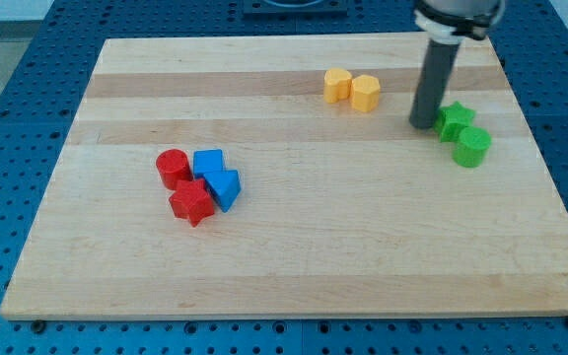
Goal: Separate the yellow blocks from each other
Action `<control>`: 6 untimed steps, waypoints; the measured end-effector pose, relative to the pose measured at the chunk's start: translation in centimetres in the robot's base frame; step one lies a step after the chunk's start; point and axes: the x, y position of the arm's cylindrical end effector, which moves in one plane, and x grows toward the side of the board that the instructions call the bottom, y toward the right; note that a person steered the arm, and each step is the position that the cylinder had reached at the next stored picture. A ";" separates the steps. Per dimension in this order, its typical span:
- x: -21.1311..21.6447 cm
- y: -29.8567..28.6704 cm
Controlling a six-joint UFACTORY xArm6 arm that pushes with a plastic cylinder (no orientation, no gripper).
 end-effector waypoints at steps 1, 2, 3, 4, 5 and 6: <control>-0.1 1.0; -2.9 -1.3; -7.5 -1.4; -10.0 -3.4; -8.8 -7.5; -3.9 -9.8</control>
